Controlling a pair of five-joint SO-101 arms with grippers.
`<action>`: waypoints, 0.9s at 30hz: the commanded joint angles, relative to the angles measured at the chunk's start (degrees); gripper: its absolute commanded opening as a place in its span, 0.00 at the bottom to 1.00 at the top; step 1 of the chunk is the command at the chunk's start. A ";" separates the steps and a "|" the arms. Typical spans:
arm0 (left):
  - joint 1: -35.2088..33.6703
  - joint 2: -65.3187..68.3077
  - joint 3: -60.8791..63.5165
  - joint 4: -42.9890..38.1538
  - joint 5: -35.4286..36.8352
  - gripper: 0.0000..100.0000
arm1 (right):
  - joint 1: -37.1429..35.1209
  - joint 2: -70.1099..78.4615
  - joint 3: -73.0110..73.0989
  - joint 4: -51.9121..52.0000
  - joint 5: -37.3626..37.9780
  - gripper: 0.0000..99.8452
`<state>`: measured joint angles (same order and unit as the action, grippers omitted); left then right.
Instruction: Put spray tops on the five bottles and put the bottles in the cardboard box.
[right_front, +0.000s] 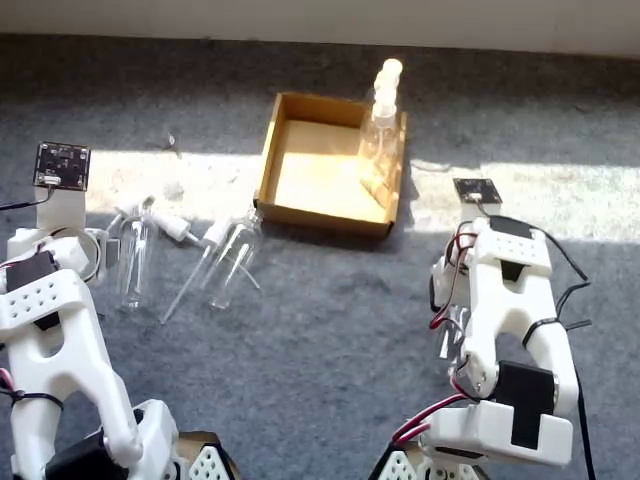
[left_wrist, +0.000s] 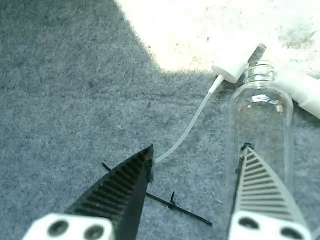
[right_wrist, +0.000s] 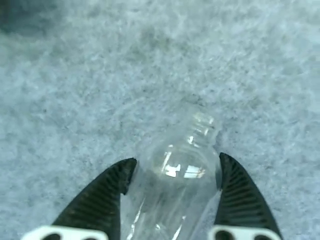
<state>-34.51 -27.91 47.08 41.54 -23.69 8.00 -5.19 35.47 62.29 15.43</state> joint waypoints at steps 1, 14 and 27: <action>0.92 -0.48 -0.75 0.53 -0.26 0.26 | 0.57 -2.68 -0.57 2.07 -1.93 0.18; 0.75 -0.48 -0.75 0.53 -0.26 0.26 | 4.79 -2.15 -6.55 3.21 12.40 0.12; 0.92 -0.48 -0.75 0.53 -0.26 0.26 | 21.14 21.14 -37.41 3.21 33.05 0.01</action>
<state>-34.51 -27.91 47.08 41.54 -23.69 26.64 11.78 3.47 65.63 44.70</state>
